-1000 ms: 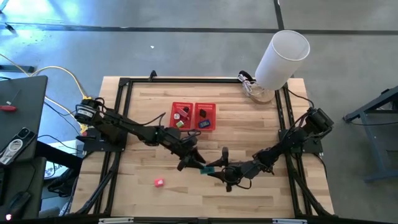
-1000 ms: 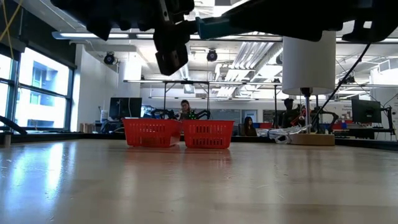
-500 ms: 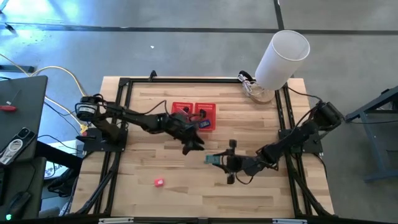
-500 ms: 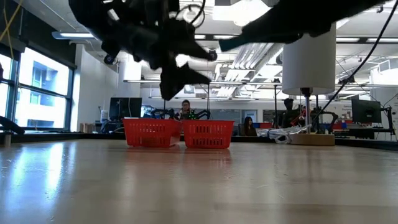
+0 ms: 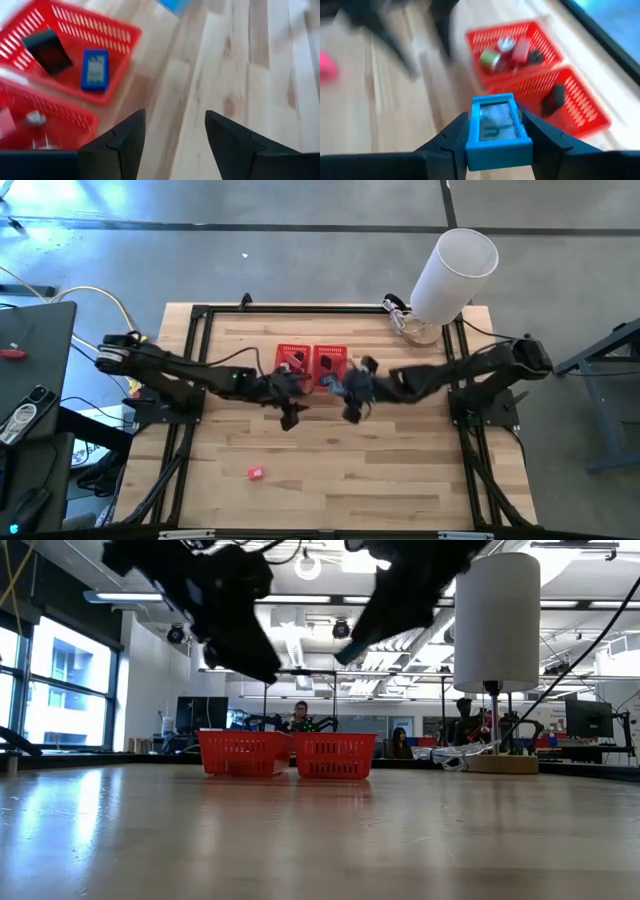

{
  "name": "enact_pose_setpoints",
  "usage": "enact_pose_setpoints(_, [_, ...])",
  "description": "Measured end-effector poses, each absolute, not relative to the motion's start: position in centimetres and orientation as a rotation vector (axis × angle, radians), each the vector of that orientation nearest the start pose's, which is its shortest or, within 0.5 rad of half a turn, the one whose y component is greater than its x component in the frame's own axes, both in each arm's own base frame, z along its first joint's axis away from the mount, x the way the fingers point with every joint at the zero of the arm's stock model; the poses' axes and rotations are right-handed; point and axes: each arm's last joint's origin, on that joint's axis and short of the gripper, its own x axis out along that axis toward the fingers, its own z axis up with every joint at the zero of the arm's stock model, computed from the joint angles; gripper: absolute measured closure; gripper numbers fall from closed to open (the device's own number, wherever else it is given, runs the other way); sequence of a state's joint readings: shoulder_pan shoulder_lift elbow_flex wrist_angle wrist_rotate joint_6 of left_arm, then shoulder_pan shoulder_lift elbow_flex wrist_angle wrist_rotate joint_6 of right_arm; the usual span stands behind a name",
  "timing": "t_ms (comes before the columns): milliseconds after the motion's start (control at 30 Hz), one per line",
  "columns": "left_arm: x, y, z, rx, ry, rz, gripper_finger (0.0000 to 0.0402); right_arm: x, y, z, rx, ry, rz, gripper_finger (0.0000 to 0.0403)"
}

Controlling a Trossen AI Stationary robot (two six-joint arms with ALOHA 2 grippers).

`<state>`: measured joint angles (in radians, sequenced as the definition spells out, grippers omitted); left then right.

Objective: Pick & Place Office items
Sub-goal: Put the light blue digital clock into the right red bin

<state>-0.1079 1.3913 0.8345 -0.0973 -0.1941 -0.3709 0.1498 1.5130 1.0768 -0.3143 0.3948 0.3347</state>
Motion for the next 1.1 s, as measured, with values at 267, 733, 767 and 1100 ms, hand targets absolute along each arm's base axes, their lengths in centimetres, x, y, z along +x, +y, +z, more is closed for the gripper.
enact_pose_setpoints(267, [27.2,-3.4,22.1,-0.281,0.715,0.351,0.0202,33.2,-2.2,26.6,0.210,0.658,-0.360,0.0261])
enact_pose_setpoints(733, [26.5,-3.8,22.4,-0.226,0.711,0.424,0.0202,37.0,-5.4,23.0,0.298,0.922,-0.388,0.0261])
enact_pose_setpoints(767, [26.4,-3.9,22.4,-0.221,0.708,0.429,0.0202,37.2,-5.8,22.8,0.301,0.922,-0.398,0.0261])
enact_pose_setpoints(1100, [26.3,-4.3,22.5,-0.196,0.688,0.456,0.0202,38.5,-7.7,19.2,0.344,1.030,-0.405,0.0261])
